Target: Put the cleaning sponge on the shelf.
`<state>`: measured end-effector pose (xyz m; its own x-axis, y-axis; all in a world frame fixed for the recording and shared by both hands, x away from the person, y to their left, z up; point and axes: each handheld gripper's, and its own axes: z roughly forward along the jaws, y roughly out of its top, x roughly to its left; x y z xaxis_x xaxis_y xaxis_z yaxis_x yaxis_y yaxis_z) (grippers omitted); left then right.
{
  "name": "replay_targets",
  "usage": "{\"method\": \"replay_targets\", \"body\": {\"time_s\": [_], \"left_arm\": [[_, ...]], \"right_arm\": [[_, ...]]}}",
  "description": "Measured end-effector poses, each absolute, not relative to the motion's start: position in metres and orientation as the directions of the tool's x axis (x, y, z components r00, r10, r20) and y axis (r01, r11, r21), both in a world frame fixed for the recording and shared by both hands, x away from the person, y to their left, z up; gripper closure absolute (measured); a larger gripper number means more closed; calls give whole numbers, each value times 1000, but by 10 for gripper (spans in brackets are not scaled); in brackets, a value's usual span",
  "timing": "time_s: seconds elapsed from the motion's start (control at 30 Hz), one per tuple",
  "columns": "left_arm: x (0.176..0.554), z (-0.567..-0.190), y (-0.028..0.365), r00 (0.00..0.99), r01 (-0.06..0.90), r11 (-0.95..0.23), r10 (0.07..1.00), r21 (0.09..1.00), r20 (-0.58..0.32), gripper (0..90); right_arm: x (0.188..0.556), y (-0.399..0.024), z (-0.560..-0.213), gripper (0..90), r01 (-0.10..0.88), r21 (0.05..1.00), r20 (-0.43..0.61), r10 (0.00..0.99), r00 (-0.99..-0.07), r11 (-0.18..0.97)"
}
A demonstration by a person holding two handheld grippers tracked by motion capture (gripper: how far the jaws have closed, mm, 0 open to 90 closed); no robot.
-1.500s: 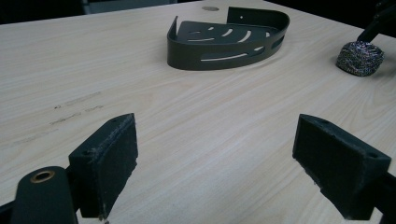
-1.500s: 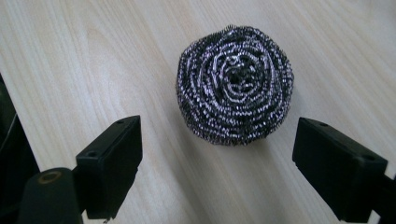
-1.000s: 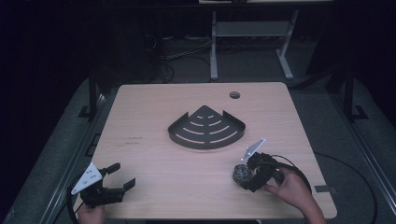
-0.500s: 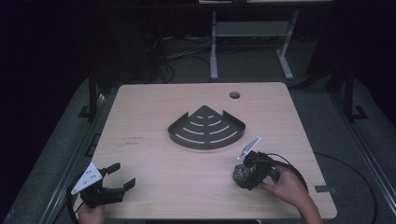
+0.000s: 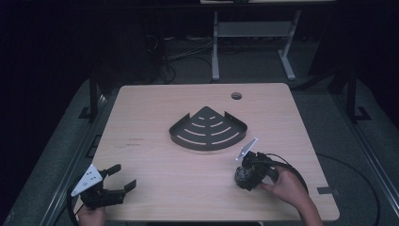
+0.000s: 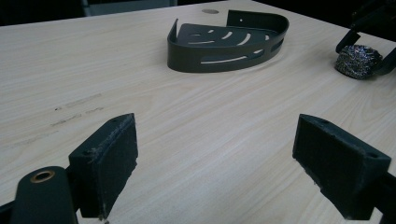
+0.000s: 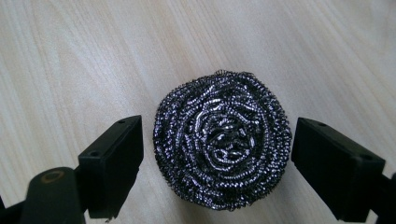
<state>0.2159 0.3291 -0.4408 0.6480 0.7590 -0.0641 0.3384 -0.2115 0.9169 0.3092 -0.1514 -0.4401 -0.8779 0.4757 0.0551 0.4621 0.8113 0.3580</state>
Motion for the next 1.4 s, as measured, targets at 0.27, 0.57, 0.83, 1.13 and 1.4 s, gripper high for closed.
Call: {"method": "replay_targets", "body": {"time_s": [0.27, 0.57, 0.83, 1.13, 1.4], "left_arm": [[216, -441, 329, 646, 340, -206, 760, 918, -68, 133], [216, -441, 329, 646, 340, -202, 760, 919, -72, 133], [216, -441, 330, 646, 339, -200, 760, 919, -73, 133], [215, -440, 330, 646, 338, -198, 760, 920, -74, 133], [216, -441, 329, 647, 339, -199, 759, 919, -74, 133]], "right_arm": [[310, -150, -439, 214, 456, 346, 43, 472, -881, 820], [309, -148, -441, 279, 443, 332, 31, 460, -887, 833], [308, -148, -441, 310, 437, 326, 32, 452, -891, 838], [308, -147, -438, 328, 430, 324, 31, 445, -895, 843], [307, -148, -433, 330, 426, 336, 33, 442, -897, 840]]}}
